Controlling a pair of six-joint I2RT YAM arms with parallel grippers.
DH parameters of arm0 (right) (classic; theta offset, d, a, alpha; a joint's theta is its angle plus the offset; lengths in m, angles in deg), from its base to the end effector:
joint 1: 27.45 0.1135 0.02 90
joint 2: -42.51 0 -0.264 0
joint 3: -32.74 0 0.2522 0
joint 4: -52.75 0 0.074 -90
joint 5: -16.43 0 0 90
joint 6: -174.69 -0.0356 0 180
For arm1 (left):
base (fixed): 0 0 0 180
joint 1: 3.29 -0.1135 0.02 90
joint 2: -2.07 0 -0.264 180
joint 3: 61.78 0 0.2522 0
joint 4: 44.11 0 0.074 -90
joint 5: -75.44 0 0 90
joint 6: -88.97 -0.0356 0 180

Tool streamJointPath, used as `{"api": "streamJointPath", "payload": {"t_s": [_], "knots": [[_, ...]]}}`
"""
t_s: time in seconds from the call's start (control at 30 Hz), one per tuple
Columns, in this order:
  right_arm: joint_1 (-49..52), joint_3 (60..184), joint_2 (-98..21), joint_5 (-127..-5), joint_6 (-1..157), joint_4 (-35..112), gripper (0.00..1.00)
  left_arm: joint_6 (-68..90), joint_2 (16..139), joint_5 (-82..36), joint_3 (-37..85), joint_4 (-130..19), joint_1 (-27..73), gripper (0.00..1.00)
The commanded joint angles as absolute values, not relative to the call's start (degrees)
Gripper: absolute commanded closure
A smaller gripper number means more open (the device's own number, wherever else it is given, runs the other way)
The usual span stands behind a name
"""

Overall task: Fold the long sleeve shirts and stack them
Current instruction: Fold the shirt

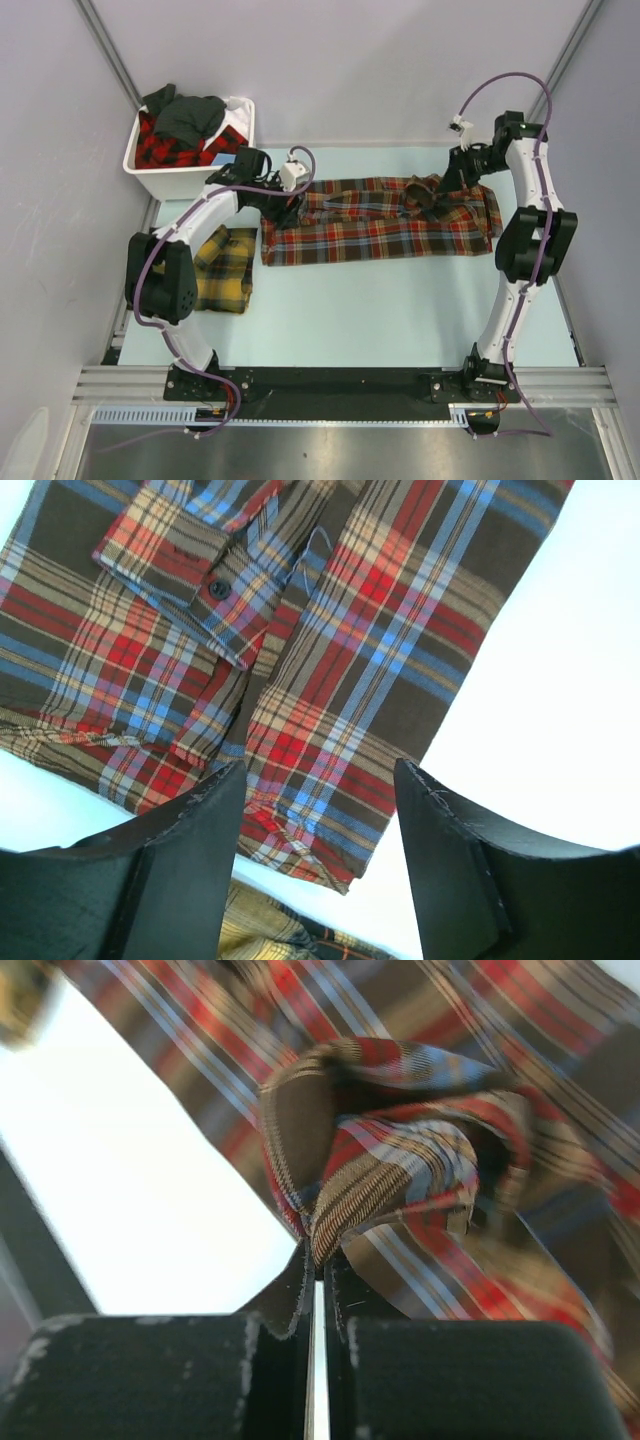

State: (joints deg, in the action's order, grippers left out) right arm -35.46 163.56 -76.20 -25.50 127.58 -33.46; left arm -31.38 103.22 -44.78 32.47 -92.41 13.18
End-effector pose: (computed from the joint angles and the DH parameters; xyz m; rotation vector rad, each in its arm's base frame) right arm 0.4198 -0.0323 0.3039 -0.8677 2.2600 0.8280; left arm 0.3605 -0.1253 0.2562 1.1519 2.1442 -0.5582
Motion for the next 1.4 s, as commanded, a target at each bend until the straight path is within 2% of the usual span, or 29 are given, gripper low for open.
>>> {"api": "streamJointPath", "payload": {"t_s": [0.0,0.17,0.2,0.3,0.33,0.37,0.5,0.57,0.63,0.7,0.97,1.23,1.37], "knots": [[-34.0,170.2,-82.7,-10.1,113.1,-35.5,1.0,-28.2,103.8,-48.8,37.3,-92.7,13.1,0.33],[-32.1,165.4,-82.7,0.1,98.3,-23.1,1.0,-25.6,105.0,-50.5,39.8,-92.8,13.1,0.28],[-31.9,164.5,-82.6,1.3,92.3,-20.5,1.0,-25.0,105.3,-51.1,40.0,-92.4,13.1,0.21],[-30.8,165.8,-82.0,0.5,91.7,-14.4,1.0,-23.4,106.0,-52.7,41.4,-91.5,13.1,0.19],[-30.4,169.1,-82.3,-3.3,96.4,-15.7,1.0,-22.0,106.2,-53.3,42.2,-90.7,13.1,0.18],[-30.4,171.5,-82.8,-4.7,98.1,-16.7,1.0,-21.5,106.3,-53.8,42.7,-90.2,13.1,0.1],[-31.3,180.4,-86.9,-3.9,98.3,-21.5,1.0,-19.9,105.7,-58.1,43.7,-84.0,13.7,0.09],[-32.0,178.4,-86.3,-2.0,94.8,-21.2,1.0,-17.7,105.7,-59.6,43.7,-80.0,14.8,0.07],[-32.2,173.2,-84.9,3.0,86.1,-14.2,1.0,-10.9,107.4,-61.3,45.2,-73.8,15.9,0.06],[-31.8,166.8,-82.5,4.6,82.5,-7.9,1.0,-7.0,108.5,-61.7,47.8,-69.8,18.2,0.06],[-31.8,160.7,-78.9,4.1,83.9,-9.9,1.0,3.1,111.0,-46.5,47.3,-55.6,30.9,0.1],[-31.7,159.4,-77.8,5.0,88.9,-15.0,1.0,2.3,117.7,-36.0,52.8,-55.3,37.6,0.15],[-31.7,158.8,-77.5,4.9,91.8,-17.8,1.0,1.3,120.3,-30.5,54.9,-55.8,38.8,0.21]]}}
